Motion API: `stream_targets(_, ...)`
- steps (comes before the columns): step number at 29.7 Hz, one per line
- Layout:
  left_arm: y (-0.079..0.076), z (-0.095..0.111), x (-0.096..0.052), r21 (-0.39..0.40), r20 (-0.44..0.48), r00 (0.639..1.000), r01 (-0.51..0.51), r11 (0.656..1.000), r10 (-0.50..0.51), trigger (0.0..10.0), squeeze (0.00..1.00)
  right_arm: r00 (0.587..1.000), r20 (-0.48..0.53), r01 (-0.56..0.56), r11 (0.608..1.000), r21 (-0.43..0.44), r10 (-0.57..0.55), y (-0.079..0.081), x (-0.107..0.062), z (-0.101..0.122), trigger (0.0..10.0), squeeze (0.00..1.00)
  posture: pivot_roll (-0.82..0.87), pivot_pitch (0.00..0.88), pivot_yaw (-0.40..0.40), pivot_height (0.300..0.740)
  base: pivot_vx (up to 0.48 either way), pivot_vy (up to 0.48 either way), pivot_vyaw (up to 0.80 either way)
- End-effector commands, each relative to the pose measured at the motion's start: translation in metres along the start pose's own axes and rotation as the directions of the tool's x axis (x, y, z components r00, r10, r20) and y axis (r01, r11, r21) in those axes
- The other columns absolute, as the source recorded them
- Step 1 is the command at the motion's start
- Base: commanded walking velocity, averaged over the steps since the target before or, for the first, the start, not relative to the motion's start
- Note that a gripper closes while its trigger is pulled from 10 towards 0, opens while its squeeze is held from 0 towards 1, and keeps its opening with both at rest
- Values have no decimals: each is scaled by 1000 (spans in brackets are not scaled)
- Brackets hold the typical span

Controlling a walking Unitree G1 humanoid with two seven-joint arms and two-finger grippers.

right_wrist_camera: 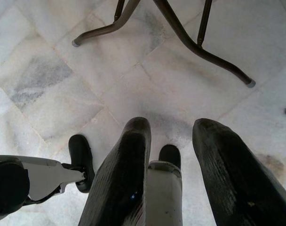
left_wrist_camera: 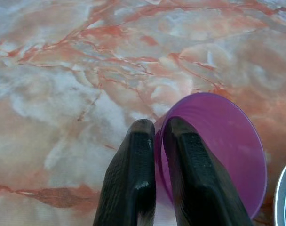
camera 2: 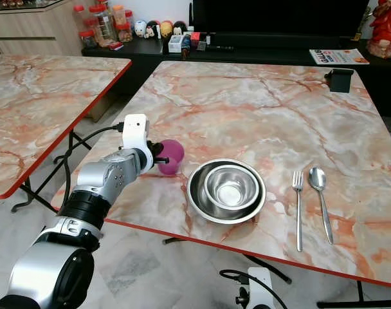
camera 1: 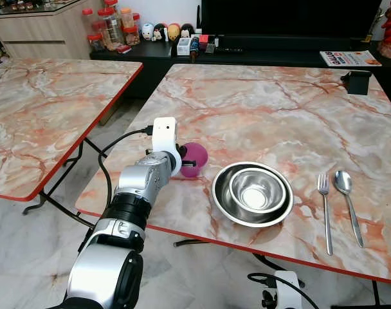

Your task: Setting the table

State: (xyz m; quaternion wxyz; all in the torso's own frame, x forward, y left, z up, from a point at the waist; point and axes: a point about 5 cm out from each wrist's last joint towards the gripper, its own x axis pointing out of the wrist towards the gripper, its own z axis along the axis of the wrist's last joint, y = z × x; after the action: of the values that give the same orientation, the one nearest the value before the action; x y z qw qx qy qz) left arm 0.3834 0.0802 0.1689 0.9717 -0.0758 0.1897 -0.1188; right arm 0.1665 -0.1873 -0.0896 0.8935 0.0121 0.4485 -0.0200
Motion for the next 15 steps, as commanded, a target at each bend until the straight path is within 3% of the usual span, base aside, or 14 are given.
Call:
stream_targets(1,4,-3,0,19,-11,1000,-21,1000,21,10000,725,1000,-5,-6,1000,9,6,3,0,-1,10000,0,-198,0,84,740,0,0,0)
stream_targets(5,4,-2,0,19,-10,1000,-21,1000,22,10000,690,1000,-5,-6,1000,9,6,3,0,-1,10000,0,-199,0,84,740,0,0,0)
stream_targets(6,4,-2,0,18,-9,1000,-22,1000,22,10000,592,1000,-4,-5,1000,9,5,3,0,0,10000,0,-199,0,84,740,0,0,0)
stream_targets(7,4,-2,0,18,-9,1000,-22,1000,22,10000,592,1000,-4,-5,1000,9,5,3,0,0,10000,0,-199,0,84,740,0,0,0)
stream_targets(8,4,-2,0,17,-7,1000,-23,1000,23,10000,431,1000,-4,-6,1000,9,6,3,0,0,10000,0,-199,0,84,740,0,0,0)
stream_targets(9,4,-2,0,16,-7,1000,-24,1000,24,10000,333,1000,-4,-6,1000,9,6,3,0,0,10000,0,-200,0,87,740,0,0,0)
stream_targets(11,4,-2,0,16,-6,1000,-26,1000,26,10000,333,1000,-5,-6,1000,9,6,3,0,-1,10000,0,-200,0,87,740,0,0,0)
stream_targets(12,5,-1,0,11,4,1000,-31,999,31,10000,0,1000,-6,-6,1000,11,6,3,0,-1,10000,0,-200,0,86,740,0,0,0)
stream_targets(15,7,5,-1,8,48,998,-45,999,45,10000,0,1000,-7,-6,1000,12,7,3,0,-1,10000,0,-198,0,85,740,0,0,0)
